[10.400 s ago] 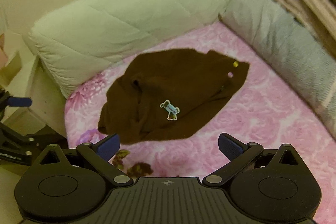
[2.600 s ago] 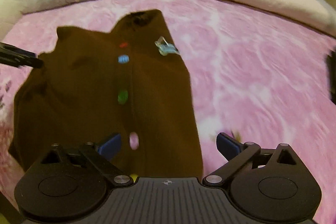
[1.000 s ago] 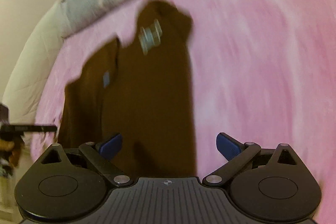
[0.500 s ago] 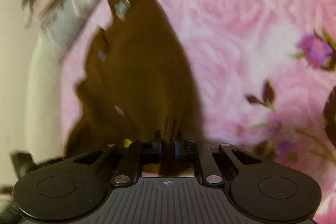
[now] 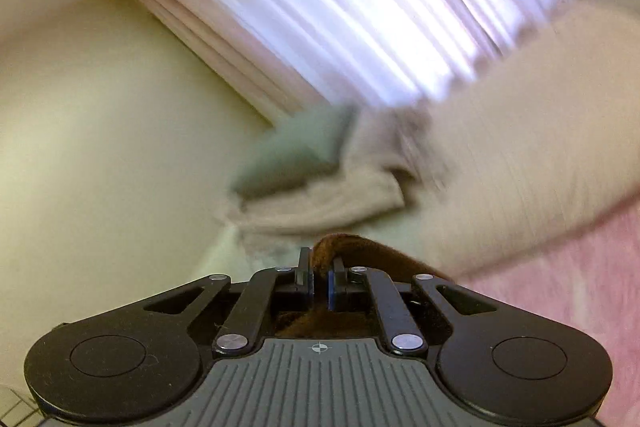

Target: Fold clothes

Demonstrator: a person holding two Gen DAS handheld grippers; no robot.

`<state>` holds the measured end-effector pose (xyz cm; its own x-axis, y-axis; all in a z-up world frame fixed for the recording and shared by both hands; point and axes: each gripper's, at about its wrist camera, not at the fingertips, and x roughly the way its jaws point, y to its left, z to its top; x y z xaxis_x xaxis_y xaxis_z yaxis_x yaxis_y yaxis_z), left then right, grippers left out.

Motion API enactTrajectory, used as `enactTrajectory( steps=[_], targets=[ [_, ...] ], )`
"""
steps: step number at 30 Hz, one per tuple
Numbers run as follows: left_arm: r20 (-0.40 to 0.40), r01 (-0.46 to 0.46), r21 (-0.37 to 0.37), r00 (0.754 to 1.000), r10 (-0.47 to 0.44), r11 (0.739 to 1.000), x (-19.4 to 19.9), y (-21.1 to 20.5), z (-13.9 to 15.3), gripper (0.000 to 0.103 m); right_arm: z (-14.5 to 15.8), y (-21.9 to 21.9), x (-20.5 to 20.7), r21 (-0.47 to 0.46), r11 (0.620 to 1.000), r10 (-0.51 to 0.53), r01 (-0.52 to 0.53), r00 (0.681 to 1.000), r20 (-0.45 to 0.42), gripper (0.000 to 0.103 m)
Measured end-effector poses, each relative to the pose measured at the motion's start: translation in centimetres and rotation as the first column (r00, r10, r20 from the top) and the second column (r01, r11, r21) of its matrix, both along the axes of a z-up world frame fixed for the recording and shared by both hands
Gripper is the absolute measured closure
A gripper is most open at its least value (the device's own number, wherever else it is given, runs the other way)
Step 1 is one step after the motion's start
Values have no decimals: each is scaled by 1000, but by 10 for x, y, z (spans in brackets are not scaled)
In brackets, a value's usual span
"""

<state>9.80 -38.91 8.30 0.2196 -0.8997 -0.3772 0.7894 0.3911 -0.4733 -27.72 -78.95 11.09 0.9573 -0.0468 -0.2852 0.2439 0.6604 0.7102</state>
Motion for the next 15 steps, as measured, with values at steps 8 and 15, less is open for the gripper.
enactTrajectory(
  steps=[8, 15],
  targets=[
    [-186, 38, 161, 983, -7, 986, -84, 98, -90, 98, -45, 98, -92, 46, 995, -85, 88, 994, -71, 99],
    [-450, 177, 613, 879, 156, 770, -160, 182, -268, 90, -227, 205, -158, 288, 941, 12, 178, 832, -555, 95]
  ],
)
